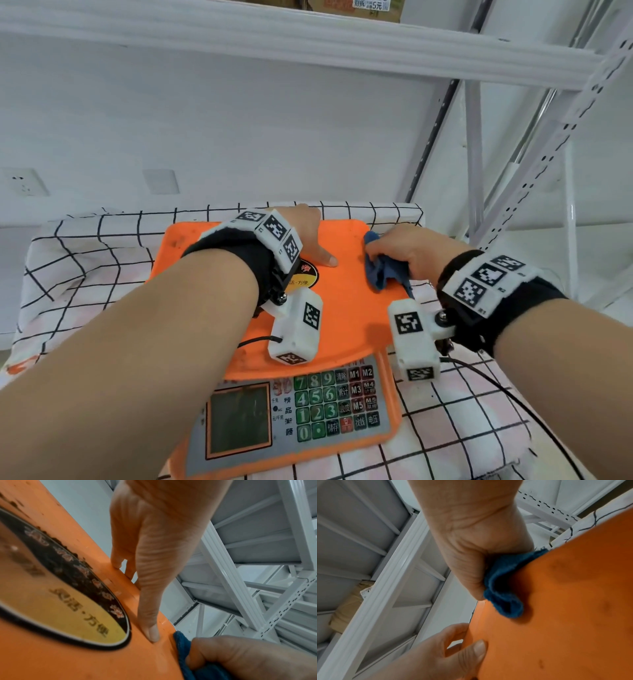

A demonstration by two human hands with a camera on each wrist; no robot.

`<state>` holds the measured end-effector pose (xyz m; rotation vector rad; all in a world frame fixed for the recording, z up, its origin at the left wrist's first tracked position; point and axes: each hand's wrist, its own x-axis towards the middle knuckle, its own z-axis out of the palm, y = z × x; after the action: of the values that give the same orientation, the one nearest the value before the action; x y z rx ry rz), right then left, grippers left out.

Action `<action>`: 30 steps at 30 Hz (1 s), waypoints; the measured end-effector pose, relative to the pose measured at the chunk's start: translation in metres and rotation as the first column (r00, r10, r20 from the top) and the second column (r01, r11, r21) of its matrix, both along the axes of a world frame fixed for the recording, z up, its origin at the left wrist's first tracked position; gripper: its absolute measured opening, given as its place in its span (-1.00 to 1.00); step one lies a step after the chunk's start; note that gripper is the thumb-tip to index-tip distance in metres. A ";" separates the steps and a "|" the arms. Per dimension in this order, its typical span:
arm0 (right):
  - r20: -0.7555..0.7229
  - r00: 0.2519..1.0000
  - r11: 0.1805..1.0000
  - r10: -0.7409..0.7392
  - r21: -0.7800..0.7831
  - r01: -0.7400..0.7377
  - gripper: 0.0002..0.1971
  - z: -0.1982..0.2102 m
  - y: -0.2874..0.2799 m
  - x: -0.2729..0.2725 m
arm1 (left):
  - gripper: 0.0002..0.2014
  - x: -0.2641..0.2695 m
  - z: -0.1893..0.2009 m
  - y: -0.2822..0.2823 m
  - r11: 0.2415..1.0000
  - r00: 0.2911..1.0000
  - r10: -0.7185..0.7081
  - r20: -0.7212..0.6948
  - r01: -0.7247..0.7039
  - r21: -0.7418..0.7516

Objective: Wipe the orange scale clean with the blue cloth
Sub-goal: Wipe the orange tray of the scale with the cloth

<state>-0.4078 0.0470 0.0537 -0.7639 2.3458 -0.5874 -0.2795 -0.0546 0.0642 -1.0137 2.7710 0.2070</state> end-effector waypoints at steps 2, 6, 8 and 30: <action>-0.064 0.998 1.000 -0.012 0.004 0.012 -0.86 0.004 -0.002 0.002 | -0.22 0.001 0.000 0.000 1.000 1.000 -0.003 -0.005 0.003 0.005; -0.138 0.990 1.000 0.008 -0.007 -0.009 -0.80 0.010 -0.010 0.007 | -0.18 0.005 0.001 0.001 1.000 1.000 -0.003 -0.013 0.003 0.004; -0.155 0.988 1.000 0.017 -0.005 -0.018 -0.78 0.011 -0.016 0.007 | -0.19 0.005 0.001 0.001 1.000 1.000 -0.001 -0.016 0.001 -0.001; -0.024 0.998 0.990 -0.060 -0.131 0.057 -0.77 0.000 -0.032 -0.004 | -0.18 0.003 0.000 0.000 1.000 1.000 0.014 -0.012 -0.014 0.025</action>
<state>-0.4115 0.0154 0.0539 -0.7680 2.3806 -0.7666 -0.2764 -0.0542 0.0641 -1.0296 2.7658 0.2493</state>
